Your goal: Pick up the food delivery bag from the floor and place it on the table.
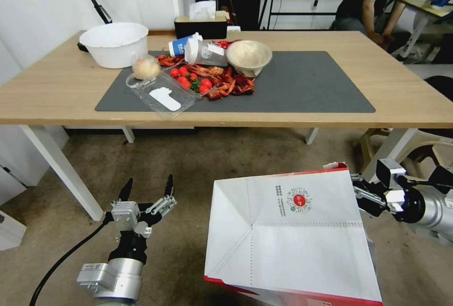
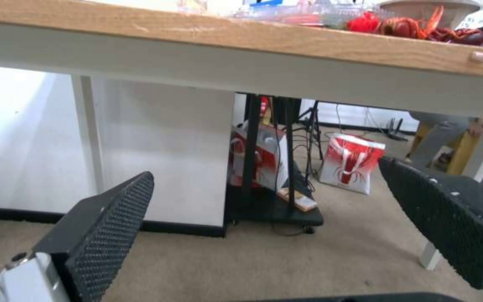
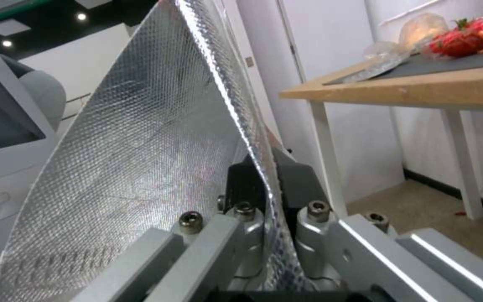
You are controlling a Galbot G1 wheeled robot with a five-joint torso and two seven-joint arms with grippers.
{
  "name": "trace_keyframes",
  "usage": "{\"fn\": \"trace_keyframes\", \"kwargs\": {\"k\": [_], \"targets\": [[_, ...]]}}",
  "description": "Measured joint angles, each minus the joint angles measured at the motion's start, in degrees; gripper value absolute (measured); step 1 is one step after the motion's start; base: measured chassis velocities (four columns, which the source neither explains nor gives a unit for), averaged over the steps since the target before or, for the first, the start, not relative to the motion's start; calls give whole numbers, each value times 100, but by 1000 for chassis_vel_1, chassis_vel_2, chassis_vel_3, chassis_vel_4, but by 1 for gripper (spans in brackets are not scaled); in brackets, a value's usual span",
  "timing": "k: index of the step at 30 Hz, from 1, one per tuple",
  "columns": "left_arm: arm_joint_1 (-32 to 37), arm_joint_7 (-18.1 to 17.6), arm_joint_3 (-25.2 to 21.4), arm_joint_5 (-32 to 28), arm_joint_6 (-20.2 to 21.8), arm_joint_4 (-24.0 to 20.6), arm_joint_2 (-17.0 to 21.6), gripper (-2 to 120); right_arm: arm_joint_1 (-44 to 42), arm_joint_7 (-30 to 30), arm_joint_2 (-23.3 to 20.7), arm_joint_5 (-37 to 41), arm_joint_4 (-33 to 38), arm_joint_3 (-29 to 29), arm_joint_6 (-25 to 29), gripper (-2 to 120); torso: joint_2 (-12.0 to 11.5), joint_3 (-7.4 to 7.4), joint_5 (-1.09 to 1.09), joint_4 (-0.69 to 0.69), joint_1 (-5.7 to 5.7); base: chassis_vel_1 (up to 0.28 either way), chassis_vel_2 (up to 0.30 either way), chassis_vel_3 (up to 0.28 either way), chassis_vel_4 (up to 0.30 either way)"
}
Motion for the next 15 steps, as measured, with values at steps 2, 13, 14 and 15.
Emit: {"fn": "trace_keyframes", "kwargs": {"k": [2, 13, 14, 15], "targets": [[1, 0, -1, 6, 1, 0, 4, 100, 2, 0, -4, 1, -1, 0, 0, 0, 32, 20, 0, 0, 10, 0, 0, 0, 0], [26, 1, -8, 32, 18, -26, 11, 100, 27, 27, -26, 4, -11, -13, 5, 0, 254, 160, 0, 0, 93, 0, 0, 0, 0], [39, 5, -6, 34, 18, -31, 11, 100, 24, 26, -34, 5, -12, -13, 10, 0, 315, 199, 0, 0, 115, 0, 0, 0, 0], [39, 5, -6, 34, 18, -31, 11, 100, 24, 26, -34, 5, -12, -13, 10, 0, 315, 199, 0, 0, 115, 0, 0, 0, 0]]}}
